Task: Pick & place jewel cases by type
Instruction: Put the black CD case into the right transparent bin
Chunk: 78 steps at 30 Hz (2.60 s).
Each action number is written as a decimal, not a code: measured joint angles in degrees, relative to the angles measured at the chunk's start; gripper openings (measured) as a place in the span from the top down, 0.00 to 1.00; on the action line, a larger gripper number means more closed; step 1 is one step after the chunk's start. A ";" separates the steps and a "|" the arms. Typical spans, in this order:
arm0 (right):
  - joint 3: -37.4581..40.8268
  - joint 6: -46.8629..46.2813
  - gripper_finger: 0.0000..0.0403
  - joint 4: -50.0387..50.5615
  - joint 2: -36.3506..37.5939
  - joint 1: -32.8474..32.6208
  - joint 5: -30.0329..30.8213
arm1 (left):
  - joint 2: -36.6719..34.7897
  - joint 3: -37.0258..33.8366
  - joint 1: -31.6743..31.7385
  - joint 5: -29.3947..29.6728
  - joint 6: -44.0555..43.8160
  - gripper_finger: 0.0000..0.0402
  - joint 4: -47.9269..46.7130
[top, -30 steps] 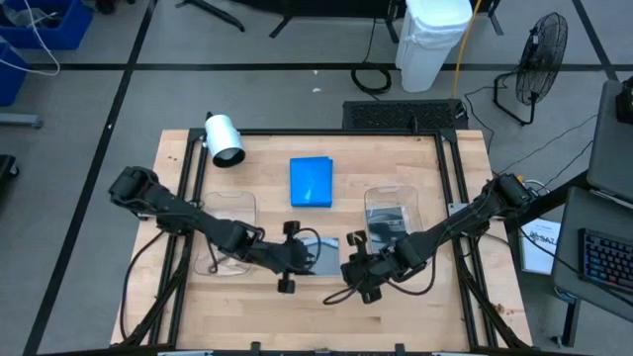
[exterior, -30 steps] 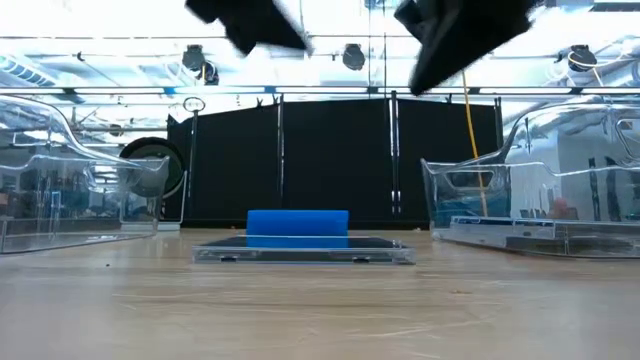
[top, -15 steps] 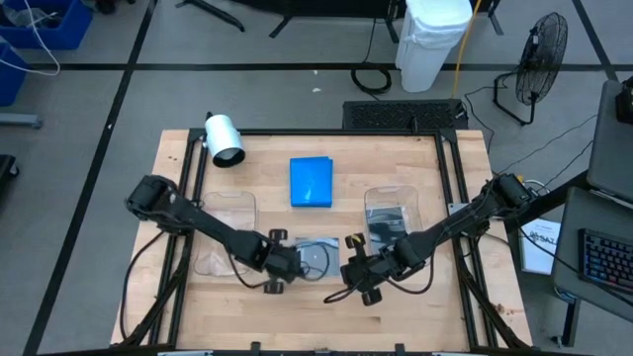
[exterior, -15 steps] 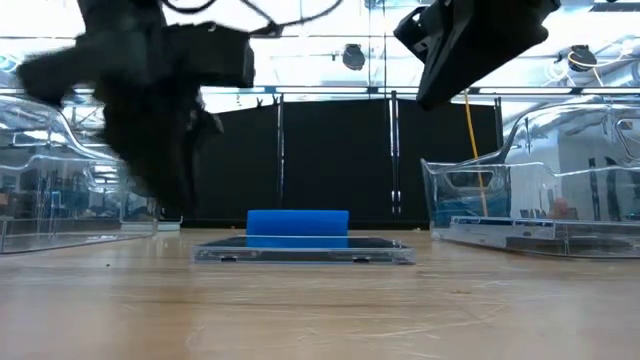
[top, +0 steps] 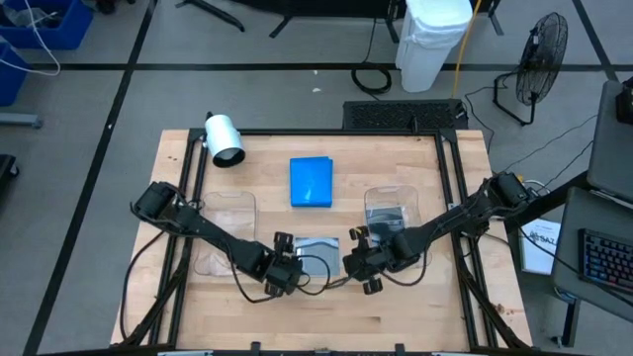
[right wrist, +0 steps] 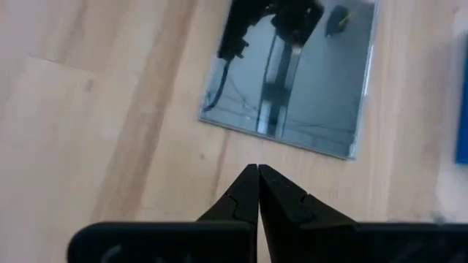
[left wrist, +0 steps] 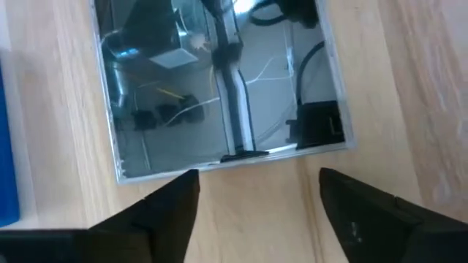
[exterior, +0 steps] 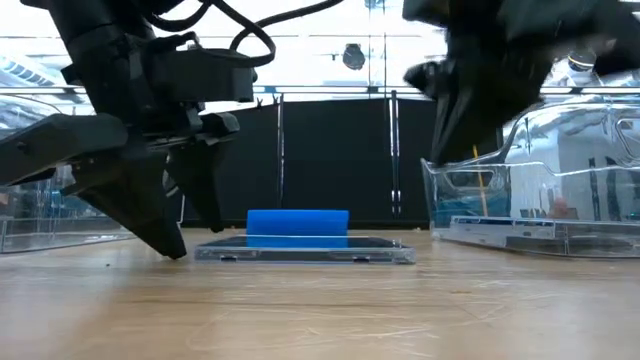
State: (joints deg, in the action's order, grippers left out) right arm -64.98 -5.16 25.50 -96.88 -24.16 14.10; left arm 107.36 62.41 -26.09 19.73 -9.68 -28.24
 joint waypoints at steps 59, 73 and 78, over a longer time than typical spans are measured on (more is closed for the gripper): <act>7.07 -3.42 0.82 -13.63 9.31 -2.08 0.93 | 0.65 -0.44 -0.49 21.01 20.09 1.00 22.80; 7.05 -3.13 0.82 -13.70 9.31 -2.08 0.89 | -0.11 -0.33 0.24 11.88 26.65 0.73 14.45; 7.05 -3.13 0.82 -13.75 9.31 -2.08 0.86 | 2.82 -0.22 0.14 14.85 30.35 0.49 19.47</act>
State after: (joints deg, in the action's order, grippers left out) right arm -57.93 -8.29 11.75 -87.57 -26.24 14.96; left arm 110.18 62.20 -25.95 34.58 20.67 -8.76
